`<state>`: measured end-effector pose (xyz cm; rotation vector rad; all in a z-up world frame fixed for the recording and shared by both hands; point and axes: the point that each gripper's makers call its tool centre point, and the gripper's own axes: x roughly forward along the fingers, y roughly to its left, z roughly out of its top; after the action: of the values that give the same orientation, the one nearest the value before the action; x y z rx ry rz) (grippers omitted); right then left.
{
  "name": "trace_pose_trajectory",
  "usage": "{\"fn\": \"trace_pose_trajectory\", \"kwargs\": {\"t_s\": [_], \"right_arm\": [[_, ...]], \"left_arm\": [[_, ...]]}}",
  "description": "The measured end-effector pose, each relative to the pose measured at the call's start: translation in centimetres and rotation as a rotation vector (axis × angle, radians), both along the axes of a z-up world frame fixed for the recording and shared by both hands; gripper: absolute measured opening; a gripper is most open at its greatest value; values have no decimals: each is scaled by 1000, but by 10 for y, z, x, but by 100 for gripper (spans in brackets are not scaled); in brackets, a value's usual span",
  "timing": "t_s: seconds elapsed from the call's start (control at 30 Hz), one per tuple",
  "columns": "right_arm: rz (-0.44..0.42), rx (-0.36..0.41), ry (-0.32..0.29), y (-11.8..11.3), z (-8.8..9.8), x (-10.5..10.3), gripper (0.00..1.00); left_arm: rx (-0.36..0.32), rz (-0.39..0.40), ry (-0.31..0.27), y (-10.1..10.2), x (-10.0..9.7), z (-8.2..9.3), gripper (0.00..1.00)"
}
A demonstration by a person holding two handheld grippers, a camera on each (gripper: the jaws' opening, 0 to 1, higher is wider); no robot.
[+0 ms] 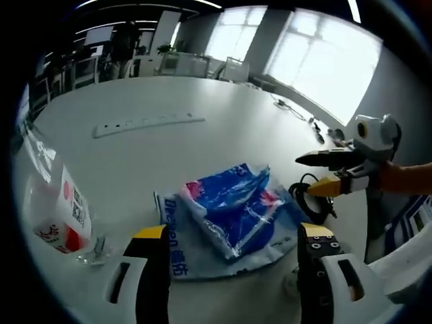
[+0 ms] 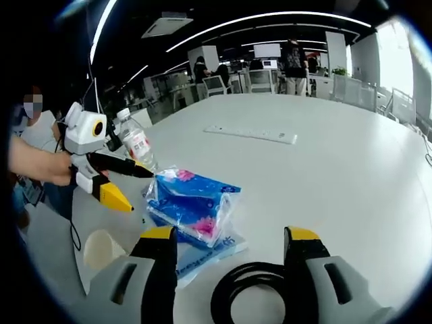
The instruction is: Arrange the tabletop items into an orderly group along one side of the table until the central work area is clear of visible clutter.
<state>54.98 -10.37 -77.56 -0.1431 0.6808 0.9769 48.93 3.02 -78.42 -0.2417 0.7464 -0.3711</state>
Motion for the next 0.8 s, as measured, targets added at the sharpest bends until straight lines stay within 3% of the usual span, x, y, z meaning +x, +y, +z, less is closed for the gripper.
{"fn": "trace_pose_trajectory", "kwargs": {"t_s": [0.4, 0.8], "right_arm": [[-1, 18, 21, 18, -6, 2, 53], [33, 25, 46, 32, -17, 2, 31]], "left_arm": [[-13, 25, 35, -1, 3, -12, 71], [-24, 46, 65, 0, 6, -19, 62]]}}
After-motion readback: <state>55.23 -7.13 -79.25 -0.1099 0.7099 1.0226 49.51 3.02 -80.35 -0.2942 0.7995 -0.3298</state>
